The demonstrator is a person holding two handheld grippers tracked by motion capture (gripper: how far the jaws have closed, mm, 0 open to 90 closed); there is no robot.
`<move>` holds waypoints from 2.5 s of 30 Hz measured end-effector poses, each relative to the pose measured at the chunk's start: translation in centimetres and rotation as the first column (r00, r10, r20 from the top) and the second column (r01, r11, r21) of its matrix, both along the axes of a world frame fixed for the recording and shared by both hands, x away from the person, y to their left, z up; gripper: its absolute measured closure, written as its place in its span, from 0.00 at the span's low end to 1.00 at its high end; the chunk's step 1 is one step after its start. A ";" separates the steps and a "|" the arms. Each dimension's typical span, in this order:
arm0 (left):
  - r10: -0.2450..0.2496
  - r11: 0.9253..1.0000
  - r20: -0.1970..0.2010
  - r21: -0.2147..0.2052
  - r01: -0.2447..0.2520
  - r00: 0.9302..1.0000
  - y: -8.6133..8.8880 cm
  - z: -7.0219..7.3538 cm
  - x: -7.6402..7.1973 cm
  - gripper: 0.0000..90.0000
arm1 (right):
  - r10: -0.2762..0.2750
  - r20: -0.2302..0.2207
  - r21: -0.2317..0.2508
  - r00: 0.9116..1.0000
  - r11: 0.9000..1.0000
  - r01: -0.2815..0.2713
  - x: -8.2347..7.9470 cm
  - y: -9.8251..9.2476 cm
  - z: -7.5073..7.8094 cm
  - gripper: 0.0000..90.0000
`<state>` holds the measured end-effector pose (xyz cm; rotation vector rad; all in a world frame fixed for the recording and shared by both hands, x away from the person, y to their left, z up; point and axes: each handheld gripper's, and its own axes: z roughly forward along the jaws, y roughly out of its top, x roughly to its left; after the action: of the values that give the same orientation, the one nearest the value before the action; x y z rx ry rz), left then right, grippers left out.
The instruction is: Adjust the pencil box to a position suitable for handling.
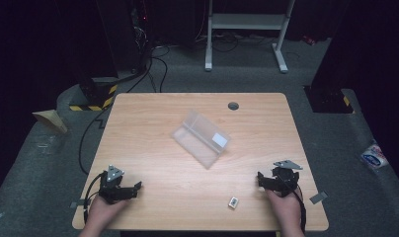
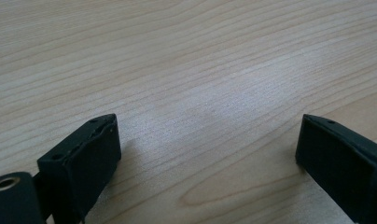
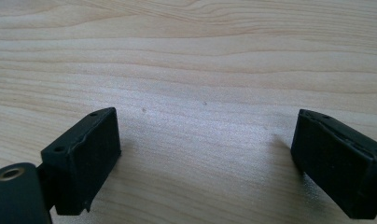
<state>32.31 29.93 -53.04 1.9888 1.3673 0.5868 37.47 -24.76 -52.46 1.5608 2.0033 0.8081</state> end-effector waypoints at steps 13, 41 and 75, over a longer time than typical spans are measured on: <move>0.001 1.000 0.000 -0.001 -0.001 1.000 -0.1 0.0 -0.1 0.07 | 0.023 0.004 -0.007 1.000 1.000 -0.023 0.1 -0.1 0.0 0.09; 0.002 1.000 0.001 0.002 -0.002 1.000 0.0 0.0 -0.2 0.07 | 0.149 0.107 0.074 0.983 0.985 -0.158 1.1 6.7 3.5 0.16; -0.005 1.000 -0.001 0.006 0.005 1.000 0.0 0.0 -0.2 0.07 | 0.172 -0.020 0.018 0.985 0.985 -0.172 7.3 15.4 1.5 0.22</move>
<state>32.13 29.95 -53.02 1.9967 1.3622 0.5881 44.80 -9.35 -50.94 1.4250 2.1753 0.8773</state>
